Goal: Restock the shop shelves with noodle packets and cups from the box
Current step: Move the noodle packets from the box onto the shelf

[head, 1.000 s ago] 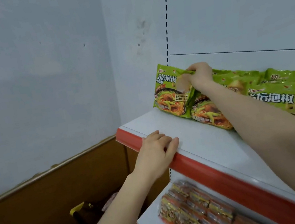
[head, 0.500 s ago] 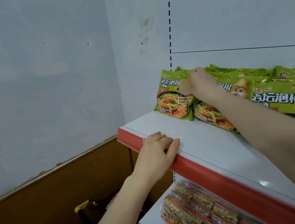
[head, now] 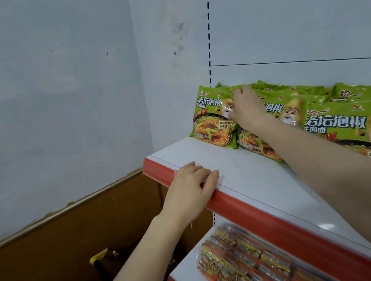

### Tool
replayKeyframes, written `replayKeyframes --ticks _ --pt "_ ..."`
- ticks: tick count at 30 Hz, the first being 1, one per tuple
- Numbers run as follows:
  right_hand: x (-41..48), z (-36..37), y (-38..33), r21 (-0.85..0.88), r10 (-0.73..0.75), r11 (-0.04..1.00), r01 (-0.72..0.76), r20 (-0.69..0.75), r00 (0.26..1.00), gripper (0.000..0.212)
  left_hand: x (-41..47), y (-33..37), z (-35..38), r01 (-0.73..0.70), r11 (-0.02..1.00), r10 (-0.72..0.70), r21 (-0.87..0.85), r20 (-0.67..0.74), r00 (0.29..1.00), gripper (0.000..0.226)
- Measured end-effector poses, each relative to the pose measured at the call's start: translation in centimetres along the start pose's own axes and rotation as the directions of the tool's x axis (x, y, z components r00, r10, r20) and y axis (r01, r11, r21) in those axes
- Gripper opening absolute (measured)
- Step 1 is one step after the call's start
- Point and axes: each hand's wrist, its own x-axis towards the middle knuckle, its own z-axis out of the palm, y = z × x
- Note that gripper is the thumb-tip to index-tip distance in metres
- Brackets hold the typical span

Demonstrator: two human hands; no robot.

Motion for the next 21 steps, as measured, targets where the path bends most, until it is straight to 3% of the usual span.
replayKeyframes --ticks 4,9,12,14,16,21 --pt "-1.2 -1.1 0.1 0.039 -0.04 0.998 0.043 -0.065 0.997 0.047 0.3 -0.5 0.6 -0.03 0.995 0.028 0.095 0.02 0.999 0.069" --pt "-2.8 -2.2 -0.3 0.072 -0.12 0.989 0.13 -0.122 0.985 0.032 -0.3 0.1 0.4 0.056 0.98 -0.061 0.193 0.023 0.998 0.057" --pt "-4.0 -3.1 -1.5 0.201 -0.121 0.969 0.142 -0.114 0.986 0.028 -1.2 1.8 -0.8 0.111 0.959 -0.105 0.261 -0.036 0.994 0.054" --pt "-5.0 -3.9 -2.7 0.254 -0.158 0.95 0.182 -0.111 0.981 0.028 -2.1 2.6 -1.6 0.091 0.948 -0.063 0.306 -0.099 0.993 0.061" --pt "-6.0 -4.9 -4.2 0.296 -0.201 0.927 0.23 -0.123 0.972 0.028 -3.5 2.8 -2.3 0.09 0.918 -0.036 0.387 -0.144 0.989 0.054" --pt "-8.5 -6.6 -8.4 0.34 -0.304 0.884 0.321 -0.104 0.947 0.027 -8.2 2.8 -4.3 0.114 0.89 -0.106 0.442 -0.041 0.993 0.055"
